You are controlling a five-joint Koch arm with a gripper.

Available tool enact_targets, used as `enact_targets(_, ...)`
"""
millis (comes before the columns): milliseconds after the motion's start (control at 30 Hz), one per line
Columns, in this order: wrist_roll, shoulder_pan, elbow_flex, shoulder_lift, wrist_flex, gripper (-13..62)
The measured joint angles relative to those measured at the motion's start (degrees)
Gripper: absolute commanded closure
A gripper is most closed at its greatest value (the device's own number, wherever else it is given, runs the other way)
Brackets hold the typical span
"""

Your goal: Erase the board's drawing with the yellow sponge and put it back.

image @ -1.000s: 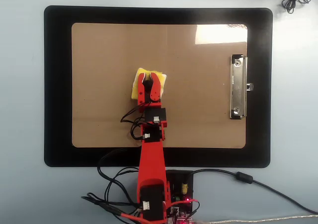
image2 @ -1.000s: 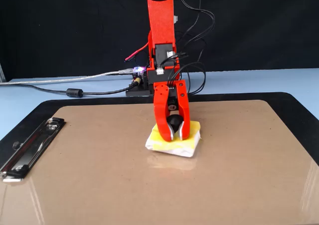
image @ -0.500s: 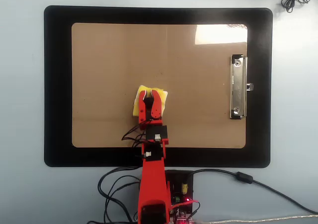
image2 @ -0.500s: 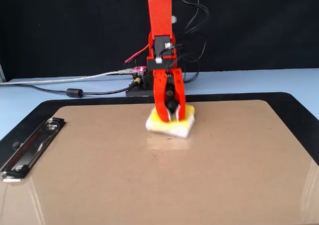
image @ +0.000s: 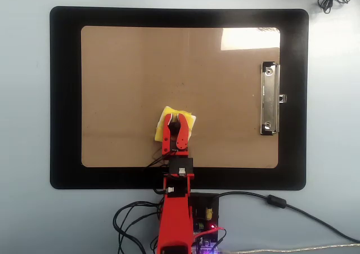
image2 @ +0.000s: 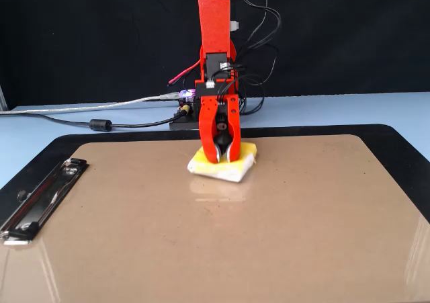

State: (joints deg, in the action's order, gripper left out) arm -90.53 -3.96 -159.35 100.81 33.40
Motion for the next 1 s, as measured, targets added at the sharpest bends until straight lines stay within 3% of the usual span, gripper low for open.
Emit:
enact_targets(100,0.18,0.0,2.64,-1.76,0.0,57.5)
enact_targets(267,0.09,0.09,20.48,-17.93,0.0,57.5)
enact_targets(367,0.0,-0.18,25.14,-22.06,0.62,57.5)
enact_targets(633,-4.48,-18.63,12.74,-8.53,-0.18,57.5)
enact_targets(800,-13.71,-35.07,12.22,-5.89,-0.7,57.5)
enact_targets(1000,-15.38,-47.55,12.22,-4.92,-0.88,57.5)
